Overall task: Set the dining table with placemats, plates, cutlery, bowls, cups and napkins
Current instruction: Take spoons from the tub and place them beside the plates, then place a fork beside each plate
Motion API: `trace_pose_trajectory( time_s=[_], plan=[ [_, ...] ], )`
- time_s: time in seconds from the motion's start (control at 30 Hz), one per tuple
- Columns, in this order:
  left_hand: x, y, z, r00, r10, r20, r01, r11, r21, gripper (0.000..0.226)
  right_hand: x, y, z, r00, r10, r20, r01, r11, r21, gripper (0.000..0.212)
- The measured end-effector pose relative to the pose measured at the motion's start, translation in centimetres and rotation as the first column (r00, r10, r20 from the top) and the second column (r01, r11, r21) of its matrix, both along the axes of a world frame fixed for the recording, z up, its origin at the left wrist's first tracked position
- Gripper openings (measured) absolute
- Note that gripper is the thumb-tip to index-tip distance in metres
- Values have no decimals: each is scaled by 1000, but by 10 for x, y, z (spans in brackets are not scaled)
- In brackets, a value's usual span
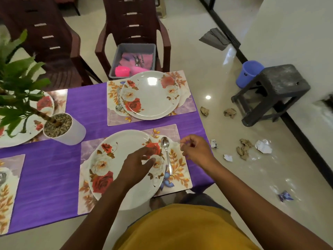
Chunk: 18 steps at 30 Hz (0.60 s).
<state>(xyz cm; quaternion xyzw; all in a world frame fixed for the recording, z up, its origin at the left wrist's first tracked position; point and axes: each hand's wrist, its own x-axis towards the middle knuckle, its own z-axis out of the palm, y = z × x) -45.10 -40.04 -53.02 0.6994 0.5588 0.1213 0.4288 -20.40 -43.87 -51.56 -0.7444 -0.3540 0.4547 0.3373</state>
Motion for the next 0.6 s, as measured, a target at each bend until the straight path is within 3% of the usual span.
trace_pose_trajectory(
  time_s=[0.37,0.6],
  plan=[
    [109,-2,22,988,-43,151,44,999,-6,18,89,-8,12,993,-77,-92,79,997,23,11],
    [229,-7,13,983,72,168,-71,997,-10,20,211,7,4,993,33,-109,-33,999,1,11]
  ],
)
